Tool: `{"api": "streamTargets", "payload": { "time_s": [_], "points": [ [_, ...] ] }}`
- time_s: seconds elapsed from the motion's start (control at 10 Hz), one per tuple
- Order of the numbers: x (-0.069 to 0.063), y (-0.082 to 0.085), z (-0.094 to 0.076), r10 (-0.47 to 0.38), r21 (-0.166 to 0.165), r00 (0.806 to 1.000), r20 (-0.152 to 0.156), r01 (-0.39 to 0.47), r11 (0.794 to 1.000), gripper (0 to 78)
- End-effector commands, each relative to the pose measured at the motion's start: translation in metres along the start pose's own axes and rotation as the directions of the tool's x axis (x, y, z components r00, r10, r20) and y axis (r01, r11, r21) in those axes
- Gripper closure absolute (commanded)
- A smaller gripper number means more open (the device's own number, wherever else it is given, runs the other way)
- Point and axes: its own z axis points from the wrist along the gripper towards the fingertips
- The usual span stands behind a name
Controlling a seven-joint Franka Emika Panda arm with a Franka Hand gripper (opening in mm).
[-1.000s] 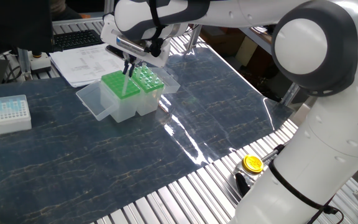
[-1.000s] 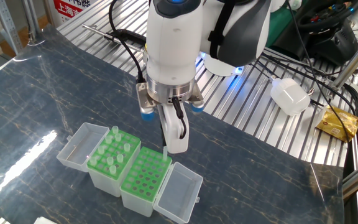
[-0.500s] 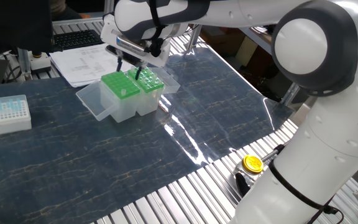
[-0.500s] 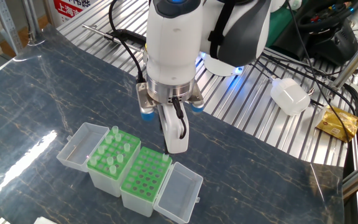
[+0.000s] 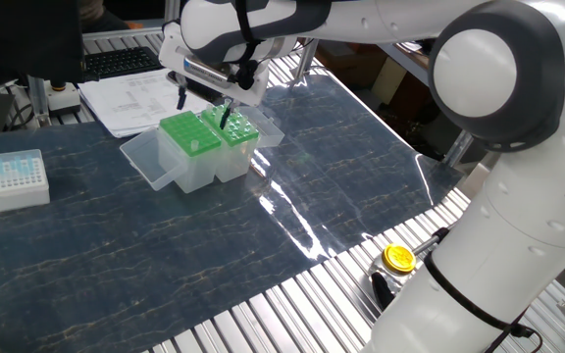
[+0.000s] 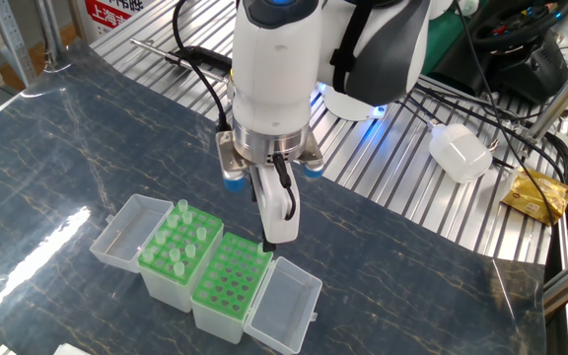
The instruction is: Transfer all large pipette tips from one holder to another
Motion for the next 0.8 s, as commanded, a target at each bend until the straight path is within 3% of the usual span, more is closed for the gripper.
{"api": "streamTargets", "payload": {
  "time_s": [0.1,0.8],
  "points": [
    [-0.0125,-0.0022,0.0084,-0.009,0.008,1.000,0.009,0.009,1.000,0.1],
    [-0.0206,-0.0041,0.0122,-0.024,0.020,0.999,0.023,0.024,1.000,0.1]
  ]
}}
